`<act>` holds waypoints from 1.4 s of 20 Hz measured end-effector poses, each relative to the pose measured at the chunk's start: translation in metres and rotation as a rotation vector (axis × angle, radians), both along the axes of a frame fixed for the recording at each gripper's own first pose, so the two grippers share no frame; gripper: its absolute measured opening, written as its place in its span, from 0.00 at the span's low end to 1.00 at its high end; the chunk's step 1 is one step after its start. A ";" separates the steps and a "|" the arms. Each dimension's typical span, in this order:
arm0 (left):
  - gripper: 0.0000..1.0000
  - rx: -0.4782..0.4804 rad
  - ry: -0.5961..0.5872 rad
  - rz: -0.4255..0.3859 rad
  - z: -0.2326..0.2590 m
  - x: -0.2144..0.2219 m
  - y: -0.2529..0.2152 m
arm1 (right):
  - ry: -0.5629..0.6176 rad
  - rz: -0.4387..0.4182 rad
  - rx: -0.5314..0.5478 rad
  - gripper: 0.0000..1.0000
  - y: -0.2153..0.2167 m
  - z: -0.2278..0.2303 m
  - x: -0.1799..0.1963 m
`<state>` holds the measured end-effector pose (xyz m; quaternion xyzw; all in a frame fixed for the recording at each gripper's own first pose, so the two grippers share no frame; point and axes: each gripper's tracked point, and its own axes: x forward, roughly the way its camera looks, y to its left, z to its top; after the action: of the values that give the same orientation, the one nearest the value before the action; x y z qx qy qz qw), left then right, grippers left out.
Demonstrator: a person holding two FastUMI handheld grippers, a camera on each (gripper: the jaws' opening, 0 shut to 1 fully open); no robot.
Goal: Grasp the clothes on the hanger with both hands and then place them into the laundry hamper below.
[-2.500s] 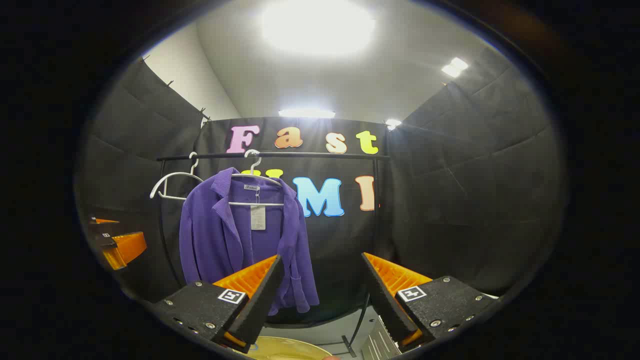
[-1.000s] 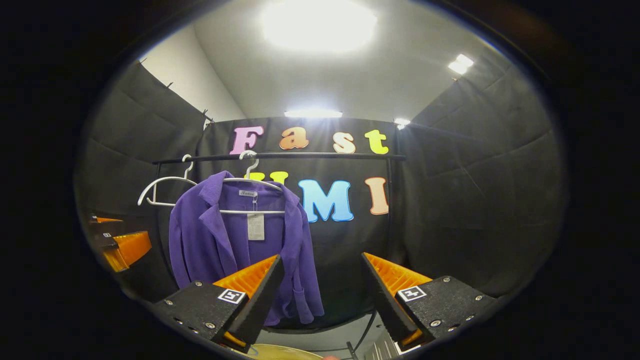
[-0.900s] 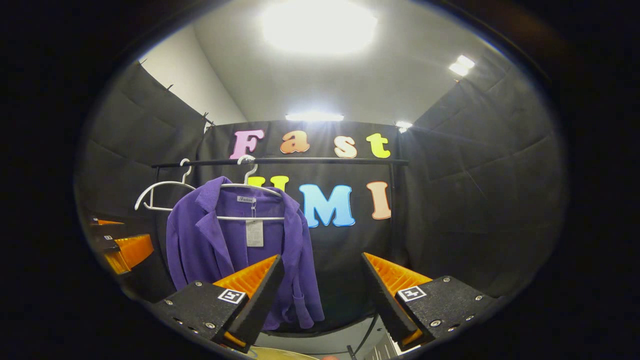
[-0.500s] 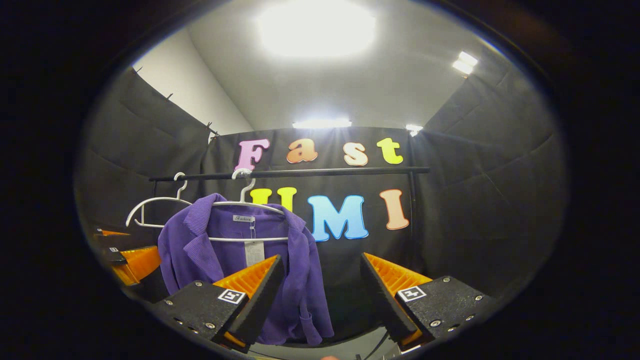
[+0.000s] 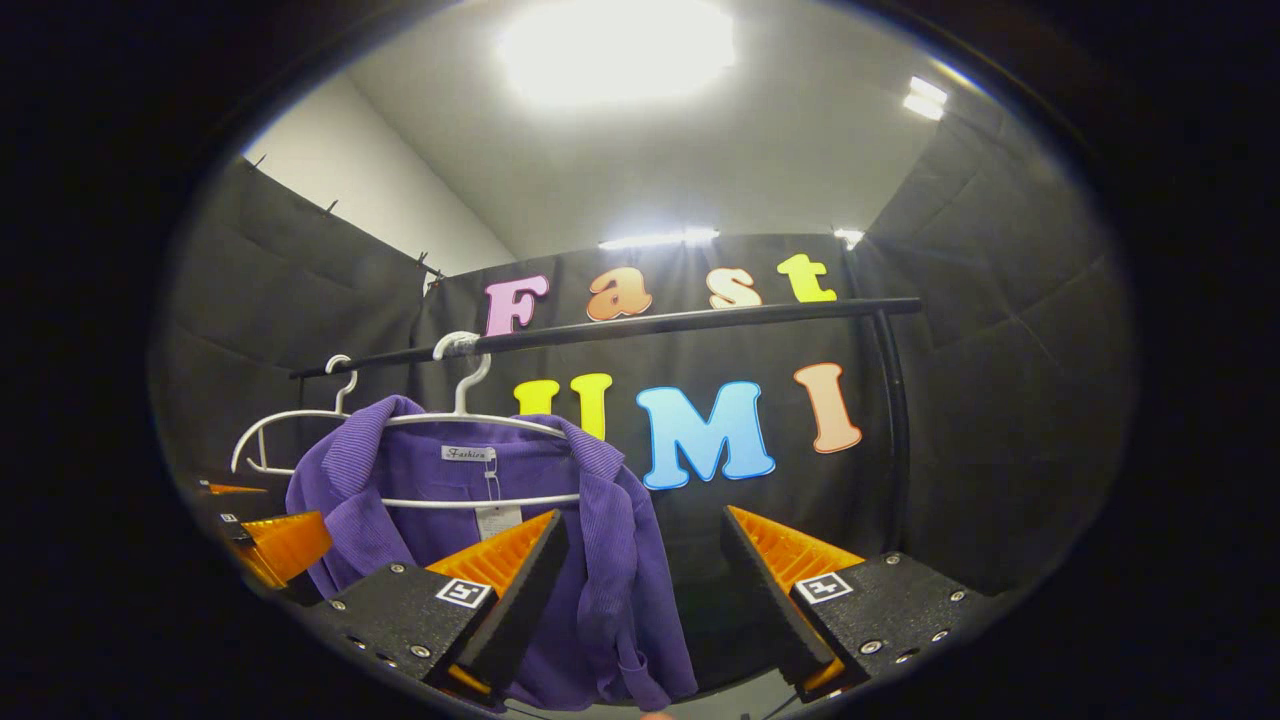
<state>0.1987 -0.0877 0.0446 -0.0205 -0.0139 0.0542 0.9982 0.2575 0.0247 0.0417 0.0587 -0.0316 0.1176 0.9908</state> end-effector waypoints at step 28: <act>0.93 0.090 0.107 0.258 -0.074 0.093 0.012 | 0.165 0.209 0.033 0.78 0.078 -0.106 0.142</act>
<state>0.2917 -0.0754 -0.0298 0.0291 0.0342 0.1826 0.9822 0.3997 0.1031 -0.0647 0.0872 0.0542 0.2143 0.9713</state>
